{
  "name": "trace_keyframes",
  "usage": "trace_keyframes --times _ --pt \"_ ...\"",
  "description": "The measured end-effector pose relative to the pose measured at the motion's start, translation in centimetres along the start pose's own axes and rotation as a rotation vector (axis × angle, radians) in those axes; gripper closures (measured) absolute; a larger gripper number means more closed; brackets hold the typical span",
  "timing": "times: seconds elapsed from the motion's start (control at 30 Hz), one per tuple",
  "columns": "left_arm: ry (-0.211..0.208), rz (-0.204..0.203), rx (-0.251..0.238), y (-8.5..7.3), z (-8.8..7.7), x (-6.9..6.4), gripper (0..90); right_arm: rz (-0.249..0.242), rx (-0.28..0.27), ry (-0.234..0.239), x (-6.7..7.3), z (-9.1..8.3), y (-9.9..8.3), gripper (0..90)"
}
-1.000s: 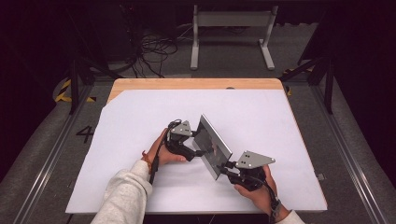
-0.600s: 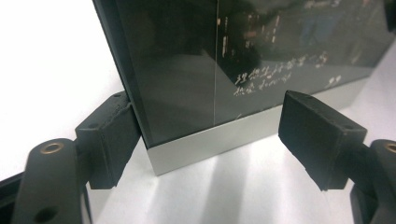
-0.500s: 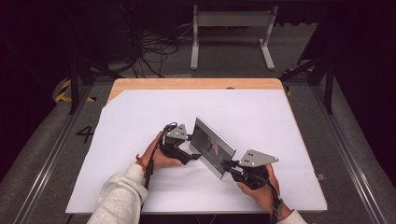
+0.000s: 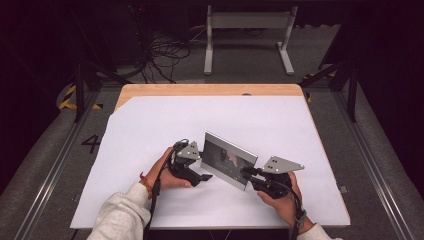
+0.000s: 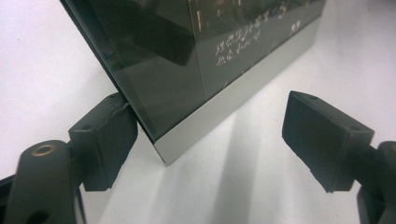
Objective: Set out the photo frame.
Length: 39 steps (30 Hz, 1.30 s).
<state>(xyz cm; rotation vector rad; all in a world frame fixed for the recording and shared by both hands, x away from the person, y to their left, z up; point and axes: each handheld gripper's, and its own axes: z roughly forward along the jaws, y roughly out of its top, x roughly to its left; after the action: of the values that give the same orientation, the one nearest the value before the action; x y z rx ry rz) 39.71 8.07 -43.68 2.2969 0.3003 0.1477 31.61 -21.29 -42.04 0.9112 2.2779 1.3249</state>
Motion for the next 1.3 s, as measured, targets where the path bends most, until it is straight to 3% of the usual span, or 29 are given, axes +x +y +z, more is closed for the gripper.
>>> trace_keyframes --times 0.13,0.23,0.37,0.43,0.53,0.6,0.73,0.9,1.07,1.23,1.3 --pt "0.024 -0.018 -0.072 0.4 0.1 0.0 19.8 -0.006 0.001 -0.006 0.0 -0.3 -0.1 73.4" --pt "0.045 -0.018 -0.090 0.6 0.3 0.1 19.6 -0.006 0.001 -0.005 -0.1 -0.6 -0.2 73.7" --pt "0.052 -0.050 -0.124 0.6 0.5 0.5 18.9 -0.012 0.001 -0.005 0.0 -1.0 -0.2 78.5" --pt "0.036 -0.065 -0.140 0.5 0.6 0.8 20.0 -0.018 0.007 -0.008 0.1 -1.1 -0.1 79.1" --pt "0.000 -0.058 -0.123 0.6 0.8 0.6 27.4 -0.012 0.008 -0.001 0.0 -1.1 -0.1 79.4" --pt "0.027 -0.044 -0.104 0.6 0.7 0.3 27.1 -0.011 0.005 0.001 0.0 -1.0 -0.2 79.2" --pt "0.024 -0.066 -0.108 0.2 0.1 0.4 37.5 -0.009 0.000 0.003 -0.2 -0.8 -0.2 78.7" --pt "0.049 -0.073 -0.084 -0.1 -0.5 -0.7 40.7 -0.010 0.005 0.000 -0.7 -0.7 0.0 77.1" --pt "0.090 -0.089 -0.097 -0.8 -1.1 -1.7 47.5 -0.025 0.005 -0.007 -0.6 -0.6 0.0 75.8" --pt "0.108 -0.107 -0.103 -1.4 -1.6 -3.0 51.8 -0.065 0.056 -0.028 -0.4 -0.9 0.1 74.8" --pt "0.110 -0.098 -0.101 -1.6 -1.7 -3.4 51.8 -0.053 0.064 -0.029 -0.5 -1.1 -0.3 75.6"
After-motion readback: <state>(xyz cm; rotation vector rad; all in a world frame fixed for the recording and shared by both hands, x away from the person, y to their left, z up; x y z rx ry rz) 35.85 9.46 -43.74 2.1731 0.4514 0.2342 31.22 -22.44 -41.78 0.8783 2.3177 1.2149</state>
